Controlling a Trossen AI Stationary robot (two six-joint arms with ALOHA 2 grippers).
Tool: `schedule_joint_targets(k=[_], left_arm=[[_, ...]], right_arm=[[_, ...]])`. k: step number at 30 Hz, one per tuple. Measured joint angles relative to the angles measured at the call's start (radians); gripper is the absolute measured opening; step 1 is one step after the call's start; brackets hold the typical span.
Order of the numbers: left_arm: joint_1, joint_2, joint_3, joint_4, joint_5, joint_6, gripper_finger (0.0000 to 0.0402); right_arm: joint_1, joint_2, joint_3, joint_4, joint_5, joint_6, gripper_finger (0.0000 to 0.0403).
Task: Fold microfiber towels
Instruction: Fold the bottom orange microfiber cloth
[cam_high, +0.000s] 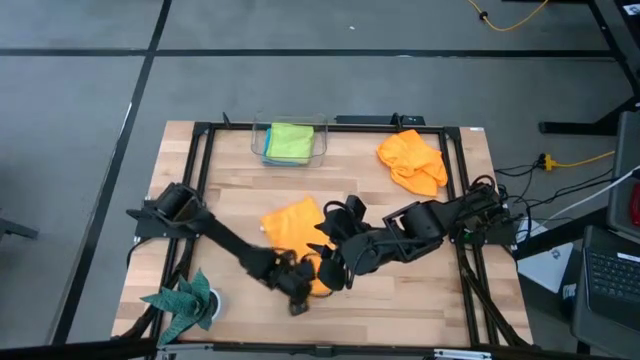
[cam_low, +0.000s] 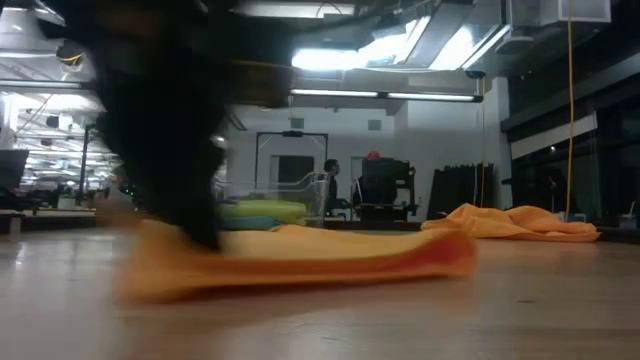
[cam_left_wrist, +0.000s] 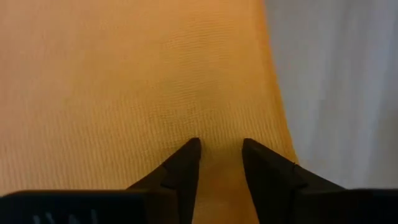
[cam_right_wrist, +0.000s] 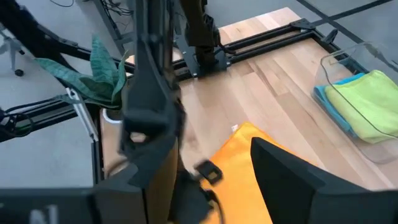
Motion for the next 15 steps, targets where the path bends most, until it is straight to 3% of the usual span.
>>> schedule_joint_targets(k=[3,6,9,15], left_arm=[[-0.044,-0.034,-0.002,-0.125,0.036,-0.023,0.0117],[-0.08,-0.071,-0.009,-0.222,0.007,-0.03,0.0111],[-0.098,-0.108,-0.011,-0.224,-0.044,-0.03,0.0109],[-0.109,-0.232,-0.01,-0.217,-0.05,-0.028,0.0107]], right_arm=[[0.007,0.0,0.0,-0.001,0.0,0.0,0.0207],[0.011,0.0,0.0,-0.002,0.0,-0.002,0.0207],[0.011,0.0,0.0,-0.003,0.001,-0.003,0.0207],[0.016,0.0,0.0,-0.022,0.001,-0.006,0.0207]])
